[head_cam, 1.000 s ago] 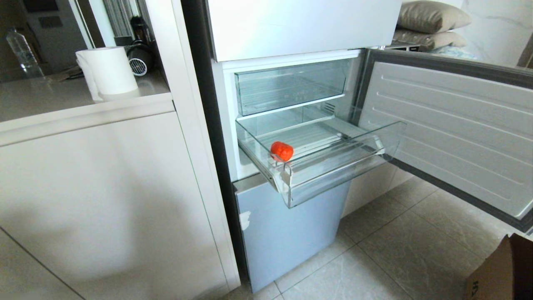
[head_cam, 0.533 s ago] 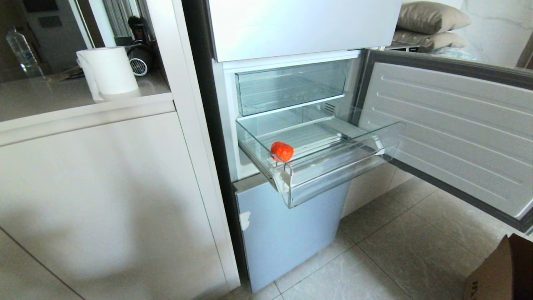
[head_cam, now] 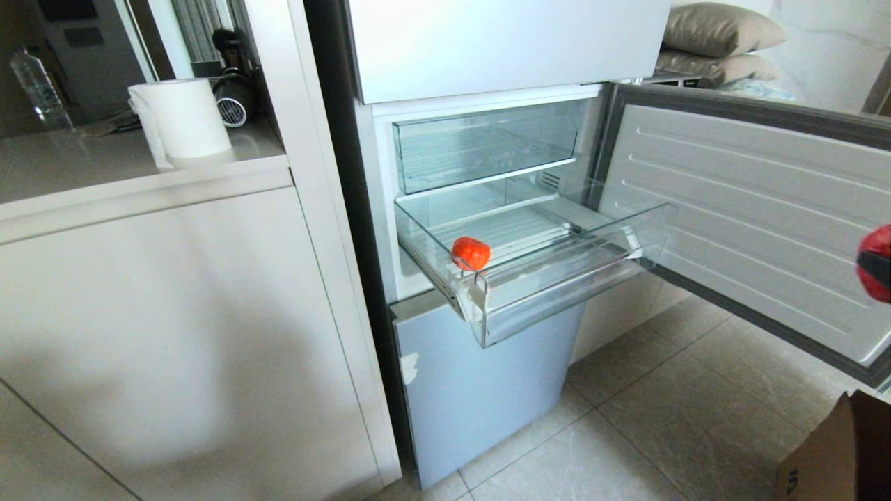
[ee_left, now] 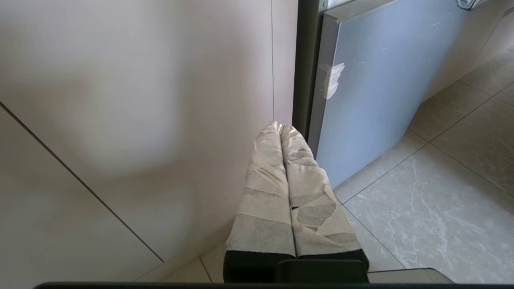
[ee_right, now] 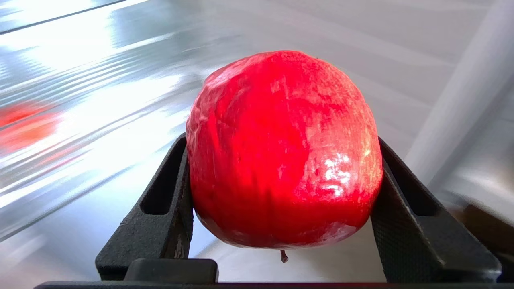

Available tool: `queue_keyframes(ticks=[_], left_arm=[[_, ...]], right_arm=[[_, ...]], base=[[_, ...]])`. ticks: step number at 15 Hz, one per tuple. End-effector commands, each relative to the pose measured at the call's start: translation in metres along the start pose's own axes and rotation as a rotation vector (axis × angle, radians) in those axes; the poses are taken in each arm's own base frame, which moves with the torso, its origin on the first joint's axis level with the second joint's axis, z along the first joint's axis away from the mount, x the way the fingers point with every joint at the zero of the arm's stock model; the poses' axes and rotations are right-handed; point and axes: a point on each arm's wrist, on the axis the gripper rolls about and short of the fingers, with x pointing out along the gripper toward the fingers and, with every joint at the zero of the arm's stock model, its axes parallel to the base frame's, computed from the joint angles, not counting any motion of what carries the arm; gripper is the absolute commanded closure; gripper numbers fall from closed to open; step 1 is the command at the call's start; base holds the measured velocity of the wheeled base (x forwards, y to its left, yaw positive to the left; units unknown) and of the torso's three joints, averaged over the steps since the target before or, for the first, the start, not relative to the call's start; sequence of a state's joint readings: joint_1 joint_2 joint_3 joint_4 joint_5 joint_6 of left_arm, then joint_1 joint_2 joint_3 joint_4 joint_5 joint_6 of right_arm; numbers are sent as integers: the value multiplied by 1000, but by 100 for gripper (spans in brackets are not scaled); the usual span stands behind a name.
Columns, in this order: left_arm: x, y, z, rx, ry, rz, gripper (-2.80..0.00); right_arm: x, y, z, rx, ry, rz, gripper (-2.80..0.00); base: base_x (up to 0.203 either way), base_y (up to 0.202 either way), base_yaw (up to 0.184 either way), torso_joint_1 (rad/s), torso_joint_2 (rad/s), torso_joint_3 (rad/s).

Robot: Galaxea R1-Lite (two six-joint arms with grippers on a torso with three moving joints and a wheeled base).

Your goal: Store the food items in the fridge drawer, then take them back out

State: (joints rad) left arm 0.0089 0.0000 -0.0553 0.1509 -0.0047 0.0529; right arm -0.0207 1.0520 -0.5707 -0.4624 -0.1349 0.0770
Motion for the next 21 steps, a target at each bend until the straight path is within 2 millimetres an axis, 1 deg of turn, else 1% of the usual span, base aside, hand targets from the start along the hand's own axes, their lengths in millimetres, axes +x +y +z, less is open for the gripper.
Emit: queue_keyframes(ticks=[1,2,3,5,6,7,10,11,14,16,19,20,21], left_arm=[[0,0,0,1,2,0,0],[0,0,0,1,2,0,0],[0,0,0,1,3,0,0],[0,0,0,1,3,0,0],[0,0,0,1,3,0,0],[0,0,0,0,3,0,0],[0,0,0,1,3,0,0],[0,0,0,1,3,0,0],[0,0,0,1,3,0,0],[0,0,0,1,3,0,0],[0,0,0,-1,3,0,0],[0,0,0,0,3,0,0],[0,0,0,1,3,0,0]], right_arm=[[51,38,-18,-20,127,137,0],[80,50,-24,-23,157,150,0],[104,60,-29,-25,173,161,0],[157,88,-38,-22,177,195,0],[180,102,-38,-16,152,215,0],[203,117,-32,-4,108,236,0],[253,149,-18,23,-15,273,0],[267,158,-17,15,-34,281,0],[302,180,-39,-34,-42,293,0],[317,187,-50,-40,-54,294,0],[329,191,-56,-36,-72,290,0],[330,191,-58,-38,-62,293,-178],[329,191,-57,-33,-63,296,-280]], base=[[0,0,0,0,0,0],[0,0,0,0,0,0],[0,0,0,0,0,0],[0,0,0,0,0,0],[0,0,0,0,0,0],[0,0,0,0,0,0],[0,0,0,0,0,0],[0,0,0,0,0,0],[0,0,0,0,0,0],[0,0,0,0,0,0],[0,0,0,0,0,0],[0,0,0,0,0,0],[0,0,0,0,0,0]])
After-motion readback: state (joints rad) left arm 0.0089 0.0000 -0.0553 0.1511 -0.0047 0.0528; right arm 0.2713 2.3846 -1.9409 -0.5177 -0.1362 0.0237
